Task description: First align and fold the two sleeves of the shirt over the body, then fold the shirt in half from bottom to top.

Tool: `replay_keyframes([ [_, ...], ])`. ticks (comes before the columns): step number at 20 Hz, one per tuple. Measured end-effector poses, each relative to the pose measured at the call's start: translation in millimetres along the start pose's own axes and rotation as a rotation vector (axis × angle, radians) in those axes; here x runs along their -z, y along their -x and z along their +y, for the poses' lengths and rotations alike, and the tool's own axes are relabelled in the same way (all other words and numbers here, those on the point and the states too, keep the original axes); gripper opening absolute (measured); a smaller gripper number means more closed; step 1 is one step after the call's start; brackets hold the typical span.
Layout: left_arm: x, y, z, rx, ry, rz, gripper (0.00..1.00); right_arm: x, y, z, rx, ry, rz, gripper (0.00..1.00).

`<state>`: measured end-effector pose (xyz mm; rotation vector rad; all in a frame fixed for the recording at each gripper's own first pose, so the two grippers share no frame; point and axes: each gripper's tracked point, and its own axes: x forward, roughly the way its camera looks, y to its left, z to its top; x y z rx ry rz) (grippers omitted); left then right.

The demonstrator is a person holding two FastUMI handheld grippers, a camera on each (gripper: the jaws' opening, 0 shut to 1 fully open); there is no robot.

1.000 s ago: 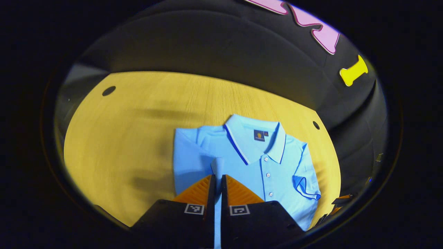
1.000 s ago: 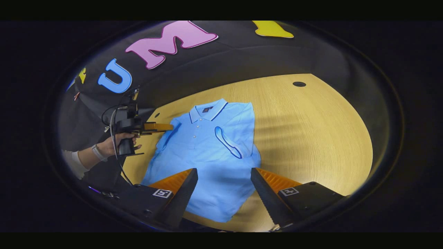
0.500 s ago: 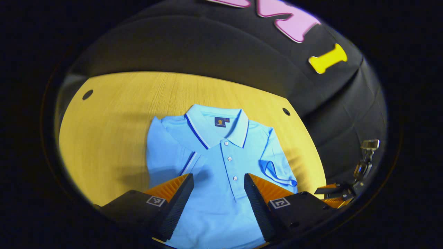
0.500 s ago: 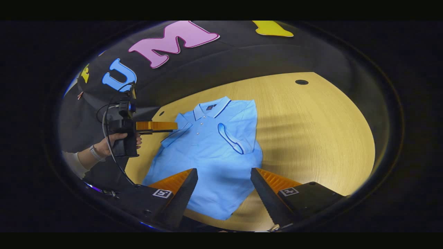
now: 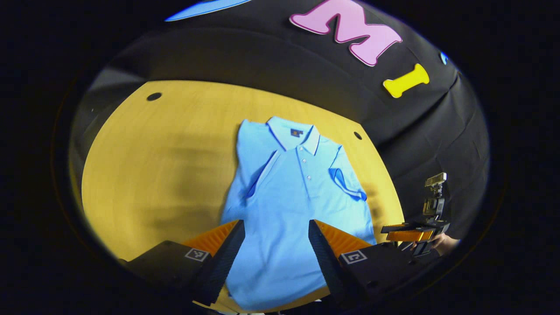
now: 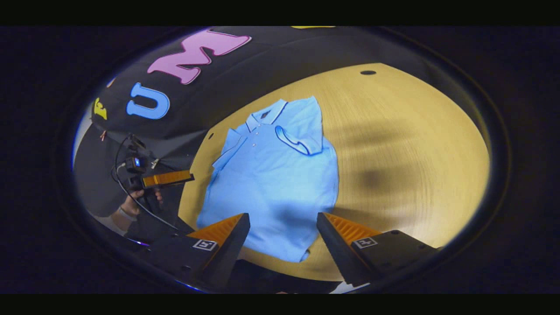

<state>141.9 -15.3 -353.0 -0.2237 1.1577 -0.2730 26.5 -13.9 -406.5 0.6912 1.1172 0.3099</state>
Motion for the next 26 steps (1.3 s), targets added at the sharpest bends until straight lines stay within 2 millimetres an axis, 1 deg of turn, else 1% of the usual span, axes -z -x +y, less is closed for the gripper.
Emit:
replay_keyframes([
  [2, 26.9, 13.8, 14.7, -0.006, 0.043, 0.028, 0.94, 12.0, -1.7, -0.1, -0.021, -0.050, 0.018, 0.96],
  [4, 54.4, 20.7, 23.3, 0.001, 0.074, 0.064, 0.94, 25.1, -2.6, -0.5, -0.040, -0.091, 0.045, 0.96],
  [7, 94.3, 22.0, 34.9, 0.002, 0.070, 0.139, 0.94, 38.5, -5.5, -1.0, -0.071, -0.143, 0.079, 0.96],
  [8, 105.4, 21.6, 38.1, 0.000, 0.065, 0.162, 0.94, 41.3, -5.0, -2.1, -0.079, -0.166, 0.087, 0.96],
  [10, 122.3, 21.9, 40.6, 0.009, 0.072, 0.199, 0.94, 40.8, -3.6, -1.7, -0.108, -0.225, 0.084, 0.96],
  [13, 132.4, 23.7, 35.2, 0.056, 0.097, 0.208, 0.94, 32.3, -2.3, -7.2, -0.116, -0.281, 0.046, 0.96],
  [15, 133.0, 16.6, 28.6, 0.089, 0.114, 0.209, 0.94, 26.4, -3.8, -10.1, -0.117, -0.302, 0.025, 0.96],
  [16, 136.1, 10.8, 28.1, 0.089, 0.122, 0.218, 0.94, 27.0, -4.5, -10.3, -0.125, -0.313, 0.029, 0.96],
  [18, 135.0, 7.5, 22.7, 0.096, 0.126, 0.220, 0.93, 35.6, -6.5, -6.6, -0.146, -0.335, 0.069, 0.96],
  [19, 135.5, 7.6, 18.2, 0.101, 0.117, 0.223, 0.91, 42.2, -8.3, -4.8, -0.156, -0.336, 0.095, 0.96],
  [21, 139.5, 8.2, 12.4, 0.109, 0.087, 0.242, 0.94, 48.2, -8.3, -1.0, -0.173, -0.352, 0.126, 0.96],
  [23, 143.0, 6.3, 8.0, 0.117, 0.080, 0.251, 0.94, 52.6, -6.4, -1.4, -0.176, -0.341, 0.127, 0.96],
  [24, 145.1, 5.7, 4.2, 0.129, 0.092, 0.254, 0.94, 57.0, -3.8, -1.0, -0.187, -0.355, 0.139, 0.96],
  [26, 147.3, 4.6, 0.0, 0.148, 0.124, 0.256, 0.93, 64.7, -0.3, 8.1, -0.241, -0.436, 0.172, 0.96],
])
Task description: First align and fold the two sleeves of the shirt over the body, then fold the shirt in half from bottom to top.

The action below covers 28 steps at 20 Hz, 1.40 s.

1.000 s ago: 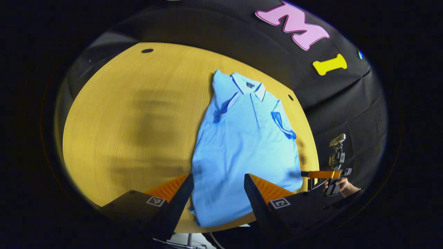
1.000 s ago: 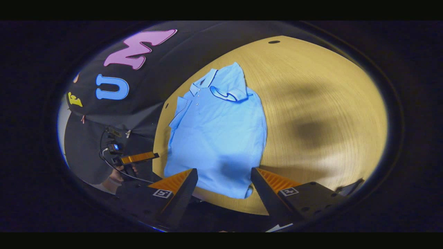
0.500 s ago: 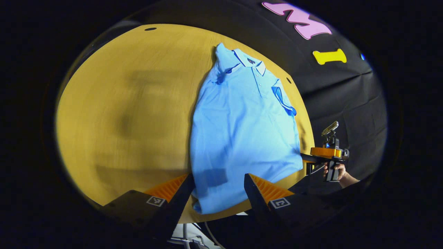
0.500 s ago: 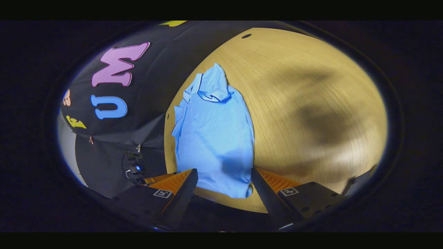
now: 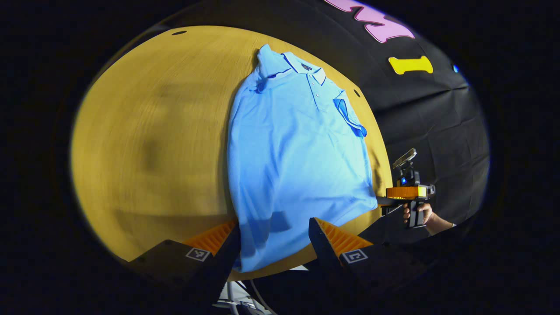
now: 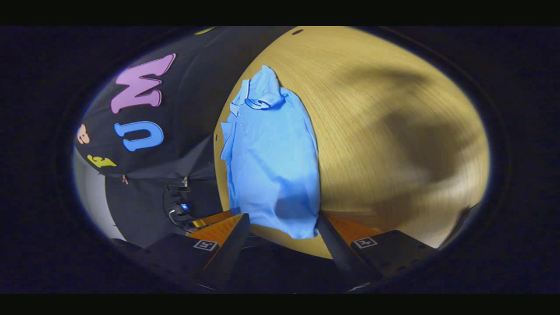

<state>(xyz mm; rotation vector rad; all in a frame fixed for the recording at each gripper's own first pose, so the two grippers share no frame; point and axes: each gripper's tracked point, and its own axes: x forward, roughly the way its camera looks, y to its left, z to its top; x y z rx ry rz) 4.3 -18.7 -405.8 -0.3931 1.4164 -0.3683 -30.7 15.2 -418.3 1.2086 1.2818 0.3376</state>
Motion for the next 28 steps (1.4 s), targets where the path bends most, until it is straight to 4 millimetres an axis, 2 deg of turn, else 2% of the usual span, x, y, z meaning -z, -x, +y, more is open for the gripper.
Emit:
replay_keyframes([
  [2, 1.0, -2.7, -1.8, 0.008, 0.014, -0.003, 0.91, -2.5, -5.3, -0.2, -0.021, -0.037, -0.023, 0.95],
  [3, 2.2, -3.3, -1.3, 0.005, 0.020, -0.002, 0.88, -6.3, -7.5, 3.9, -0.048, -0.071, -0.041, 0.87],
  [4, 4.6, -2.7, 1.2, -0.001, 0.024, -0.003, 0.86, -12.2, -8.6, 10.2, -0.086, -0.118, -0.065, 0.91],
  [5, 4.9, -0.8, 4.1, -0.009, 0.025, -0.006, 0.78, -19.2, -8.4, 15.9, -0.120, -0.164, -0.088, 0.87],
  [6, 5.7, -1.6, 6.7, -0.018, 0.027, -0.007, 0.82, -23.8, -12.2, 18.6, -0.137, -0.190, -0.104, 0.80],
  [7, 3.2, -2.3, 8.5, -0.026, 0.031, -0.013, 0.74, -25.4, -12.7, 18.2, -0.141, -0.198, -0.106, 0.77],
  [9, -0.4, -4.1, 11.5, -0.036, 0.046, -0.020, 0.51, -24.5, -15.6, 14.1, -0.129, -0.191, -0.099, 0.76],
  [11, -1.8, -7.1, 11.4, -0.041, 0.051, -0.017, 0.36, -25.3, -21.8, 5.0, -0.088, -0.170, -0.104, 0.58],
  [12, -0.6, -9.5, 11.5, -0.049, 0.044, -0.013, 0.33, -24.3, -24.2, 5.9, -0.091, -0.171, -0.097, 0.57],
  [13, -0.3, -11.2, 11.9, -0.058, 0.033, -0.007, 0.25, -21.7, -28.1, 5.1, -0.084, -0.159, -0.093, 0.56],
  [15, -2.0, -12.6, 10.0, -0.065, 0.013, -0.010, 0.16, -20.4, -32.7, -13.1, -0.012, -0.121, -0.103, 0.30],
  [16, -2.9, -16.4, 8.5, -0.066, 0.006, -0.007, 0.14, -20.5, -32.0, -10.2, -0.017, -0.123, -0.097, 0.17],
  [18, -4.6, -19.2, 6.8, -0.066, 0.001, -0.004, 0.05, -19.7, -33.5, -6.6, -0.023, -0.091, -0.107, 0.09],
  [19, -6.0, -20.2, 4.9, -0.067, -0.008, 0.000, 0.07, -22.8, -35.1, -10.8, -0.004, -0.069, -0.129, 0.21],
  [20, -6.6, -20.0, 3.8, -0.071, -0.026, -0.003, 0.06, -26.5, -31.3, -3.1, -0.038, -0.066, -0.146, 0.08],
  [23, -23.5, -10.8, -15.6, -0.027, -0.077, -0.051, 0.06, -38.5, -22.3, 25.3, -0.135, -0.041, -0.192, 0.05],
  [24, -31.6, -7.3, -21.7, -0.013, -0.087, -0.072, 0.06, -41.0, -20.8, 31.4, -0.148, -0.029, -0.198, 0.07],
  [28, -71.8, 15.5, -40.8, 0.013, -0.119, -0.169, 0.06, -57.9, -9.1, 57.8, -0.191, 0.033, -0.251, 0.07],
])
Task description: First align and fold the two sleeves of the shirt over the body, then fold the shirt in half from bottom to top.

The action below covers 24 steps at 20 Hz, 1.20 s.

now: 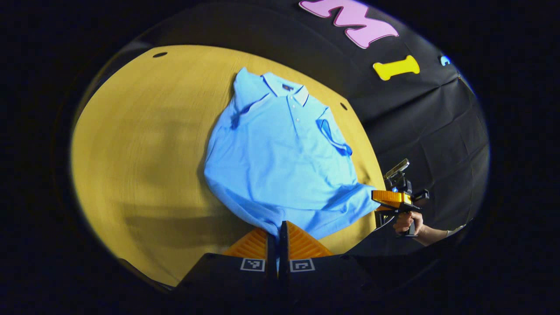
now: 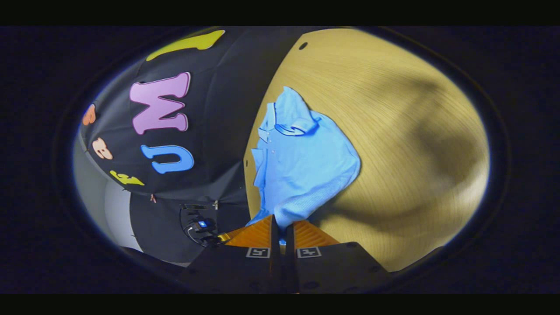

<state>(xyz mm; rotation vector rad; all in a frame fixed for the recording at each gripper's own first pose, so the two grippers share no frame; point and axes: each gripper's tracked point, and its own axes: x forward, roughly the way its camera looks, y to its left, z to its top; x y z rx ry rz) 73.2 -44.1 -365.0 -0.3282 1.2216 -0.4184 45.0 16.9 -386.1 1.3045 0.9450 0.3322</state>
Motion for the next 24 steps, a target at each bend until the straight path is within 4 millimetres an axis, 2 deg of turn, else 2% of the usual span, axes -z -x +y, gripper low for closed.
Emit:
replay_keyframes([
  [1, -12.6, 3.6, -1.9, 0.001, -0.007, -0.025, 0.06, -5.1, 0.1, 9.6, -0.018, 0.019, -0.009, 0.04],
  [2, -25.0, 5.4, -4.3, 0.002, -0.016, -0.051, 0.06, -9.8, -1.5, 18.8, -0.033, 0.042, -0.020, 0.07],
  [6, -69.3, 14.6, -15.4, 0.014, -0.053, -0.131, 0.06, -34.6, -4.5, 56.0, -0.079, 0.136, -0.050, 0.07],
  [9, -110.9, 17.7, -19.5, 0.005, -0.073, -0.205, 0.06, -65.2, -12.3, 79.8, -0.091, 0.198, -0.096, 0.07],
  [12, -163.1, 18.9, -26.2, 0.006, -0.064, -0.303, 0.06, -95.2, -24.3, 99.4, -0.109, 0.223, -0.132, 0.07],
  [13, -179.5, 19.0, -28.8, 0.008, -0.069, -0.326, 0.06, -107.1, -29.9, 103.9, -0.110, 0.231, -0.144, 0.01],
  [14, -196.1, 19.3, -30.8, 0.007, -0.080, -0.348, 0.06, -118.9, -35.2, 109.0, -0.110, 0.243, -0.157, 0.01],
  [18, -255.4, -4.0, -24.0, -0.029, -0.079, -0.395, 0.06, -170.2, -72.9, 131.8, -0.100, 0.316, -0.201, 0.11],
  [20, -284.3, -19.3, -12.1, -0.062, -0.076, -0.409, 0.06, -196.4, -97.7, 137.4, -0.083, 0.349, -0.212, 0.14],
  [23, -319.8, -49.3, 4.1, -0.112, -0.097, -0.406, 0.06, -236.6, -132.1, 136.3, -0.039, 0.377, -0.234, 0.14],
  [24, -325.9, -59.9, 7.9, -0.120, -0.105, -0.400, 0.06, -248.0, -141.6, 133.0, -0.022, 0.385, -0.241, 0.07],
])
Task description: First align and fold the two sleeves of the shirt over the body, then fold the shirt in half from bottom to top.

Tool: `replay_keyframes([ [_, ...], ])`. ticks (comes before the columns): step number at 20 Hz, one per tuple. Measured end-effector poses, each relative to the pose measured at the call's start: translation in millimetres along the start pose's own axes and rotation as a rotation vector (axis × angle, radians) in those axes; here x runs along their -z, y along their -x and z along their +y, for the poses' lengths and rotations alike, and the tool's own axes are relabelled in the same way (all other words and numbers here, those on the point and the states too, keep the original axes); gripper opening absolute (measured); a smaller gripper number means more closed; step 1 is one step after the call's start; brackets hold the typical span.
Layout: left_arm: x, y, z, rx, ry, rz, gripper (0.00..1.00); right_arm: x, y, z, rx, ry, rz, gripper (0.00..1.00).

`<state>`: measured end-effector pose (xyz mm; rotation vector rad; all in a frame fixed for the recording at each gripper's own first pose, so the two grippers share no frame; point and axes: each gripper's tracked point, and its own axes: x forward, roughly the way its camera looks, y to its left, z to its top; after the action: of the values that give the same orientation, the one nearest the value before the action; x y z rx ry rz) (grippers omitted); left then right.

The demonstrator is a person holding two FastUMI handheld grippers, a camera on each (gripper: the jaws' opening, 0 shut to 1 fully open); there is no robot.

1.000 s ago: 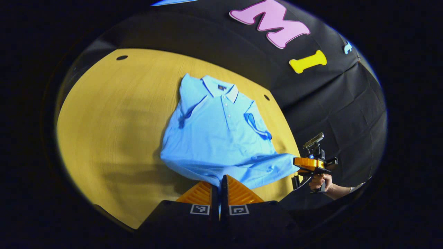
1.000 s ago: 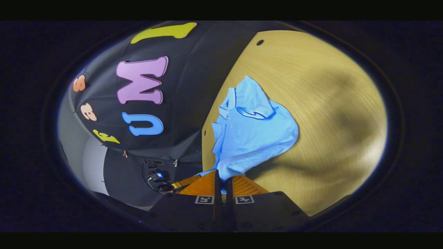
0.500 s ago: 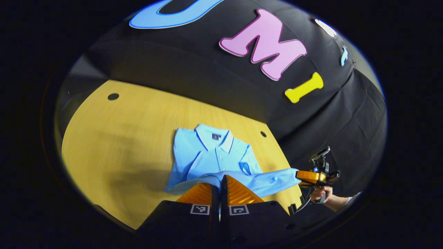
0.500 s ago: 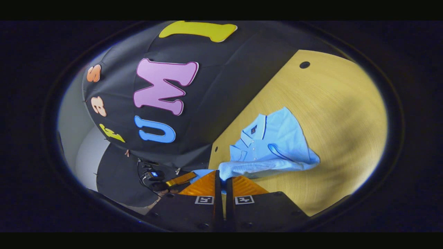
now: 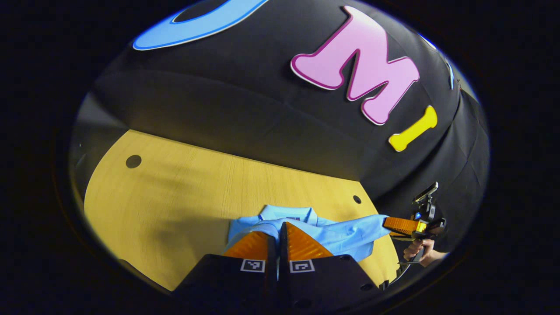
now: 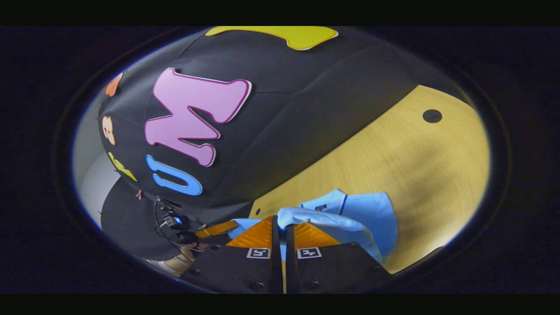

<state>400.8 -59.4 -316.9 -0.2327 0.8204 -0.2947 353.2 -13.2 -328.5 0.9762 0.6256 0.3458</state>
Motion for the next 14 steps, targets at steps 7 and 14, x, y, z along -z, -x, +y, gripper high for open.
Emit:
replay_keyframes([
  [7, 48.8, -81.6, 43.2, -0.160, 0.035, 0.114, 0.06, 4.0, -59.4, -94.6, 0.228, 0.017, 0.031, 0.07],
  [14, 67.0, -94.3, 61.1, -0.240, 0.082, 0.186, 0.14, -4.5, -49.2, -112.3, 0.282, 0.070, 0.017, 0.39],
])
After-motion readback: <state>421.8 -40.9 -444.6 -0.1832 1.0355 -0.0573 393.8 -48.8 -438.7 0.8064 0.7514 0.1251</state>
